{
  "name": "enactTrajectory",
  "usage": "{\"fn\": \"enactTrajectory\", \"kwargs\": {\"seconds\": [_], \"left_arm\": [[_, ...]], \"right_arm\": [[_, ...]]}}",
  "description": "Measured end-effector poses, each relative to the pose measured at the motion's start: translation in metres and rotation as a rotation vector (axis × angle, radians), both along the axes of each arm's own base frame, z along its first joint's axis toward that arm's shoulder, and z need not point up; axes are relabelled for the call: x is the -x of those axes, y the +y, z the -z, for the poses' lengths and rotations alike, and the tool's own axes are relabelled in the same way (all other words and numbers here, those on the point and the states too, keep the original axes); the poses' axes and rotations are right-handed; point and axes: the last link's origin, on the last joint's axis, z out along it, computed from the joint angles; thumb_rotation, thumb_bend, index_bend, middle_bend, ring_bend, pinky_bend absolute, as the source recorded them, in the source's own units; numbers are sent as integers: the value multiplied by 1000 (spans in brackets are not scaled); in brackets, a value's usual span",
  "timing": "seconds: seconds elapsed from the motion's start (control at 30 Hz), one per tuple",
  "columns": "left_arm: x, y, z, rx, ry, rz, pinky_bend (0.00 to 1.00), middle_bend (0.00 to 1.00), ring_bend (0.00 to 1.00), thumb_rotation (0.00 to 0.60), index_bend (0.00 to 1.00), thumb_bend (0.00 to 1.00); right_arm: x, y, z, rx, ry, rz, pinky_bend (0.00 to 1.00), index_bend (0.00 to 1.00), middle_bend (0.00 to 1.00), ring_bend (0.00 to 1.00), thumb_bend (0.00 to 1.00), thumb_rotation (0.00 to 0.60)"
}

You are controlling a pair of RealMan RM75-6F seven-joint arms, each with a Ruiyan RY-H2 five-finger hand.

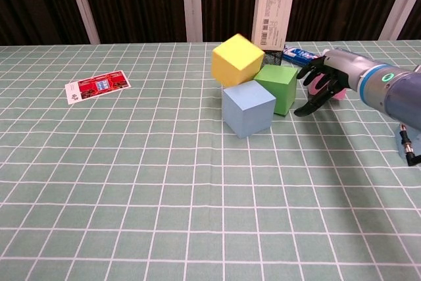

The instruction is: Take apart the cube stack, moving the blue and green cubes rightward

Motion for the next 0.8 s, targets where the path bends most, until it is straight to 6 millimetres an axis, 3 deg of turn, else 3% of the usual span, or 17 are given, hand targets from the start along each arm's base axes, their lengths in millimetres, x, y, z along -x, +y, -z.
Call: {"fn": "enactTrajectory", "kwargs": {"seconds": [0.2,0.8], "left_arm": [[-1,2,3,12,8,-5,0,0,0,600,161,183],[-1,1,3,23,1,-3,0,0,0,600,162,183]], "right_arm": [[4,6,6,-46,-8,2,112,267,224,132,98,600],[-31,-3,7,26,24,-55,36,267,174,44,98,600]]}}
